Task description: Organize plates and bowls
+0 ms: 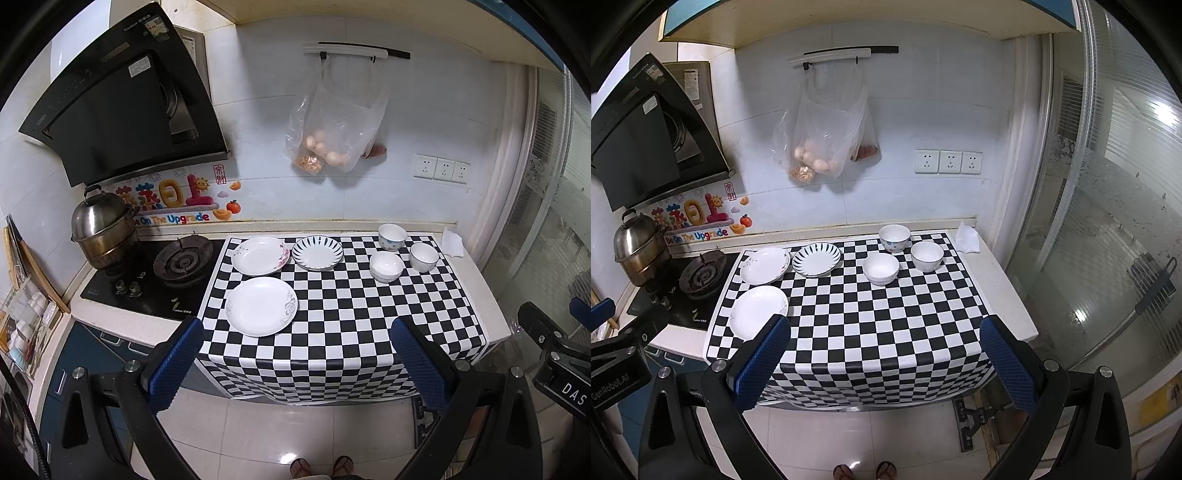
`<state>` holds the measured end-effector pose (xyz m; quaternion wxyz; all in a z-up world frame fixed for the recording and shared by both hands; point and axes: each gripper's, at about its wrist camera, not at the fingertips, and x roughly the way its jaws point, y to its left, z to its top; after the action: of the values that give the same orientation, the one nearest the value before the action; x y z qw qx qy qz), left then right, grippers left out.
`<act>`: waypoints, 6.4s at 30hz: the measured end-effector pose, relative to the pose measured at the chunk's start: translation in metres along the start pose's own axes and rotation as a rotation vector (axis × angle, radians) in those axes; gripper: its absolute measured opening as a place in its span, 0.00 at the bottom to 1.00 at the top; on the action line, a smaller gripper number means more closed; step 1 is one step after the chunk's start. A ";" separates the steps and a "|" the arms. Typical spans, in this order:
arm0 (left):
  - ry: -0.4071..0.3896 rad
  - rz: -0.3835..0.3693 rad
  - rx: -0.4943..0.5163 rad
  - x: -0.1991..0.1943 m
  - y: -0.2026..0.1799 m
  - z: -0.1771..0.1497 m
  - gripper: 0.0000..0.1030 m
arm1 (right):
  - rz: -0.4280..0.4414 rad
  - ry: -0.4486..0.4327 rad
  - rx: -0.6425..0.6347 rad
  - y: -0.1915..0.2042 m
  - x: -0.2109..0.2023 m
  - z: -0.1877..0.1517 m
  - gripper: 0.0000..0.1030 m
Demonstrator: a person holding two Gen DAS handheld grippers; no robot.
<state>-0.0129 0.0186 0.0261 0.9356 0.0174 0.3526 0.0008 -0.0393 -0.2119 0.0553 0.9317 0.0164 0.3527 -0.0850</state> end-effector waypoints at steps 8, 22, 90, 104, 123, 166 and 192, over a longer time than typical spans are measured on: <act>-0.003 0.009 0.005 0.004 -0.004 -0.001 1.00 | 0.003 0.001 0.007 0.003 0.001 0.006 1.00; 0.100 0.103 -0.093 0.102 0.036 0.006 1.00 | 0.291 0.149 0.038 0.003 0.120 0.004 1.00; 0.752 -0.199 -0.091 0.506 0.014 0.013 0.37 | 0.331 0.929 0.115 0.002 0.615 -0.047 0.21; 0.661 -0.127 -0.532 0.609 0.226 0.055 0.48 | 0.681 0.729 -0.169 0.273 0.721 0.135 0.62; 0.694 -0.171 -0.490 0.650 0.244 0.057 0.36 | 0.590 0.962 -0.274 0.341 0.822 0.088 0.19; 0.849 -0.435 0.133 0.528 -0.056 0.006 0.36 | 0.404 0.842 0.305 -0.041 0.556 -0.067 0.19; 0.915 -0.295 0.181 0.539 -0.062 -0.018 0.36 | 0.344 0.939 0.152 -0.006 0.586 -0.074 0.22</act>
<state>0.3798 -0.0354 -0.3456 0.6697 0.0466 0.7248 -0.1549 0.3433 -0.2970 -0.3871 0.6694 0.1783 0.7186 0.0608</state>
